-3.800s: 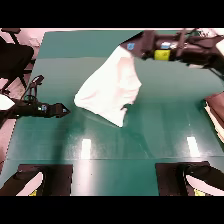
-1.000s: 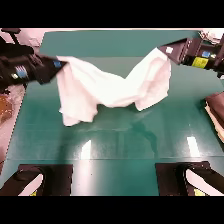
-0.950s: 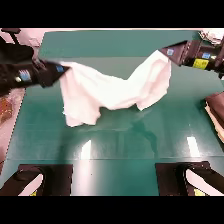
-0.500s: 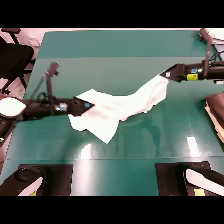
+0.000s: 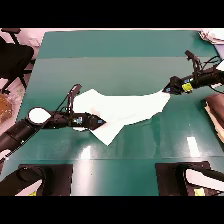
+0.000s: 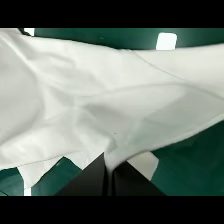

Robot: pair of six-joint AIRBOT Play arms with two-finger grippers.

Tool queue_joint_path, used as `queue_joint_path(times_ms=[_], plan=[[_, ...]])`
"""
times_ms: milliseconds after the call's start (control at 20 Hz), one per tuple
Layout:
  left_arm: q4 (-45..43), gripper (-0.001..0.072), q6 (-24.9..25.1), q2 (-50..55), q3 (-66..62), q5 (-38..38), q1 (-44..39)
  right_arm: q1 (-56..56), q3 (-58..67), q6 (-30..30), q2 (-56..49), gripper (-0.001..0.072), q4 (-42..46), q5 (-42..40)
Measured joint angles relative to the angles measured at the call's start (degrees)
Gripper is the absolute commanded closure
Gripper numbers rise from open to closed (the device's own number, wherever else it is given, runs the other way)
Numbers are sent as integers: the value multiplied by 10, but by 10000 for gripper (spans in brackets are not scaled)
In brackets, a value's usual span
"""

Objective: Fold the shirts.

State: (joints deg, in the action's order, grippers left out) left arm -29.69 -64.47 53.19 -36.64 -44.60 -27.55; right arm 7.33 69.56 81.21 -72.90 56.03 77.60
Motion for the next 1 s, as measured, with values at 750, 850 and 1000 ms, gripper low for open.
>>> queue_joint_path(times_ms=[750, 850, 1000], plan=[[-386, 167, -188, 0, -183, -70, -3, 6, 0, 128, -2, 695, 281, 94], [-502, 168, -252, 1, -203, -96, 8, 6, 0, 132, -2, 660, 299, 94], [-575, 169, -306, 2, -210, -132, 78, 7, 0, 135, -2, 99, 311, 90]])
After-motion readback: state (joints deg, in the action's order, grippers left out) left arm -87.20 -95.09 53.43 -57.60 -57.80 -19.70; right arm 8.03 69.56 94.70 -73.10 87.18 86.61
